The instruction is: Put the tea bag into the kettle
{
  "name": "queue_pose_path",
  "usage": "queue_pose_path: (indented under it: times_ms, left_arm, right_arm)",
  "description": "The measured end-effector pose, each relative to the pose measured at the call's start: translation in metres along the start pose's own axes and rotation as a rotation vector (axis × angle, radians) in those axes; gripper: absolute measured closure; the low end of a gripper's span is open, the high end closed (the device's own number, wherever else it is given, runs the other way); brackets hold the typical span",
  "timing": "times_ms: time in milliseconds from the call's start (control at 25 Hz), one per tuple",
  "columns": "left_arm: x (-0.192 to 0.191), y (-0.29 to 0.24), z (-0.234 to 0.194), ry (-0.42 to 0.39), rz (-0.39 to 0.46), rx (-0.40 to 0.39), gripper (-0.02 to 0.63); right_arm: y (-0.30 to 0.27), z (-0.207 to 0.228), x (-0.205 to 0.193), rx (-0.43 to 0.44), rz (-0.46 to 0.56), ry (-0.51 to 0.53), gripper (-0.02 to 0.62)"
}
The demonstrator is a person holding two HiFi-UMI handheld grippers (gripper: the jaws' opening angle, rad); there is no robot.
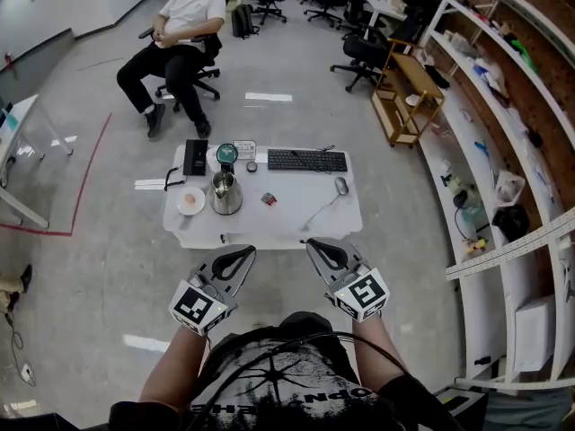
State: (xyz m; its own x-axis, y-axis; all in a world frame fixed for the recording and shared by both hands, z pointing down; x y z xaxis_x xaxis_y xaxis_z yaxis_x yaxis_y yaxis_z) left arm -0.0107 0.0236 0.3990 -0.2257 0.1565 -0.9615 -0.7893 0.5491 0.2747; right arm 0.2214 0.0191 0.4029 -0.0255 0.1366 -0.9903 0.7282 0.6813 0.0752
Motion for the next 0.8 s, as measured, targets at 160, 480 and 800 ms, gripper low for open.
queue_pose_path:
  times_ms: [160, 480, 800]
  left_arm:
    - [-0.01, -0.01, -0.021, 0.027, 0.015, 0.019, 0.6]
    - [-0.038, -0.031, -0.066, 0.037, -0.023, 0.097, 0.6]
    - [-0.044, -0.089, -0.122, 0.029, -0.042, 0.222, 0.6]
  right_arm:
    - [-0.013, 0.015, -0.007, 0.0, -0.027, 0.013, 0.588]
    - [-0.056, 0.068, -0.038, 0.069, -0.066, -0.003, 0.588]
    - [-0.117, 0.147, -0.056, 0.214, -0.081, -0.02, 0.588]
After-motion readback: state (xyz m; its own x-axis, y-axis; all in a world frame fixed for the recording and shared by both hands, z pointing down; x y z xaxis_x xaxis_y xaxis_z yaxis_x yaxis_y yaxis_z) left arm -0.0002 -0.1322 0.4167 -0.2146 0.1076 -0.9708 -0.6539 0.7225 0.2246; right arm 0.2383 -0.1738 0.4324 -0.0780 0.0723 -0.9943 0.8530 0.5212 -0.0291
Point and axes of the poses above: the fingertips, and each gripper's own axes: y backward along the fingers, z to its right, x out of its top, the point moved 8 cm from there along y, backward along the fingers, and after that the axes turned 14 degrees about z, right-handed, at the moved point
